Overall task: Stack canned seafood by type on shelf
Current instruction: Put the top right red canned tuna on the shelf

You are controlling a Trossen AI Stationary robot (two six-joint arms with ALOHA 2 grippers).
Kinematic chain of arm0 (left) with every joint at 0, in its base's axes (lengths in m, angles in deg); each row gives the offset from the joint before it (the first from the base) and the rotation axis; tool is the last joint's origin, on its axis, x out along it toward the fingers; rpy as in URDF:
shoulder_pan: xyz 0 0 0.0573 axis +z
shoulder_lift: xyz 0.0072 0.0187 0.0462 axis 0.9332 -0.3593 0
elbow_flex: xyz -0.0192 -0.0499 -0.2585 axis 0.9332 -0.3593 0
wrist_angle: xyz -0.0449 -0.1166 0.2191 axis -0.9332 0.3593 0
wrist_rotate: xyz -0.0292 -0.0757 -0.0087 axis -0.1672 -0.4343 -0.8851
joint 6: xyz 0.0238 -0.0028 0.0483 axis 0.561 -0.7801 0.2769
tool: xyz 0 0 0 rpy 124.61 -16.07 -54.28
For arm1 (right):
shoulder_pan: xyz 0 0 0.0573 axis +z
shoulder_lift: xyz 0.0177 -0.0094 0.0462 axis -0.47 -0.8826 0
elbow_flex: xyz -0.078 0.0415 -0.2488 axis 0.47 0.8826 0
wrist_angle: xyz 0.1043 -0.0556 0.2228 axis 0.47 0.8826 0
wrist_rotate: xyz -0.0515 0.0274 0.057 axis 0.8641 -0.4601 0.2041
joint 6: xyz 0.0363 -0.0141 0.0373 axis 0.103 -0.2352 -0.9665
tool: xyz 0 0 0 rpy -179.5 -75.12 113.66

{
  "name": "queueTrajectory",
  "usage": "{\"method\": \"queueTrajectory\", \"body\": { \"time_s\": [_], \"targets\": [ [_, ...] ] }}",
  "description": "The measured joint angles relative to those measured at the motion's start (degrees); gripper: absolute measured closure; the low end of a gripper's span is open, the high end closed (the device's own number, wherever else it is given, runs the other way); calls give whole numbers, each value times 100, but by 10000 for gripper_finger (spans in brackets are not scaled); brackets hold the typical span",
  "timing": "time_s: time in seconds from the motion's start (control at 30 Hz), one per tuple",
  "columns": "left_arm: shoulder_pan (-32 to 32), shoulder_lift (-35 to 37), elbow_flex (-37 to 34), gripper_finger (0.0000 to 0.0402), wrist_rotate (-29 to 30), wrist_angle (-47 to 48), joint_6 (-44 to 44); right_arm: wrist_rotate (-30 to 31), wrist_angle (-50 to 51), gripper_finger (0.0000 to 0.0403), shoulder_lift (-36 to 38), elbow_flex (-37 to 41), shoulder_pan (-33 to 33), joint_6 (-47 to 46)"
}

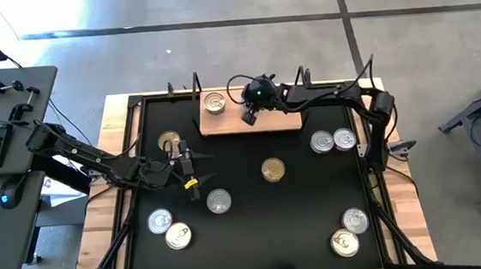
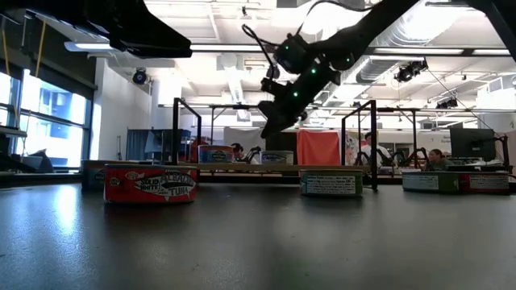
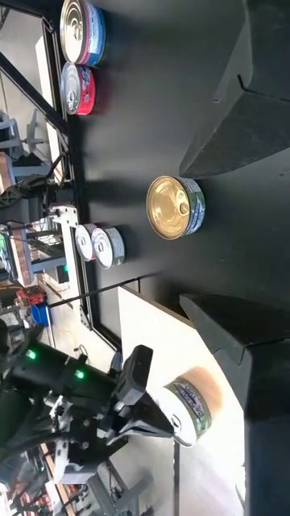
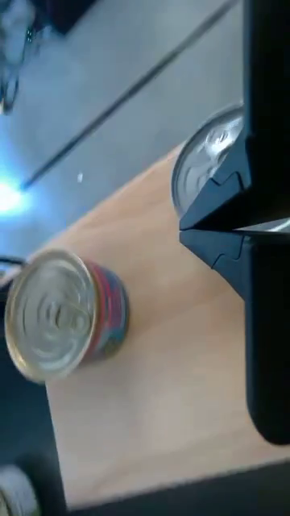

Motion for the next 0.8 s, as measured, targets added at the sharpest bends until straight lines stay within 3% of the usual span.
{"method": "queueTrajectory", "body": {
  "time_s": [0.2,0.67,0.8],
  "targets": [
    [0,0,0,166,0,-2,-13,327,491,403,-174,-7,-214,-390],
    [1,0,0,166,0,-35,2,183,292,403,-398,-29,-179,-428],
    [2,0,0,166,1,-33,-10,382,47,403,-422,-14,-150,-314]
  ]
}}
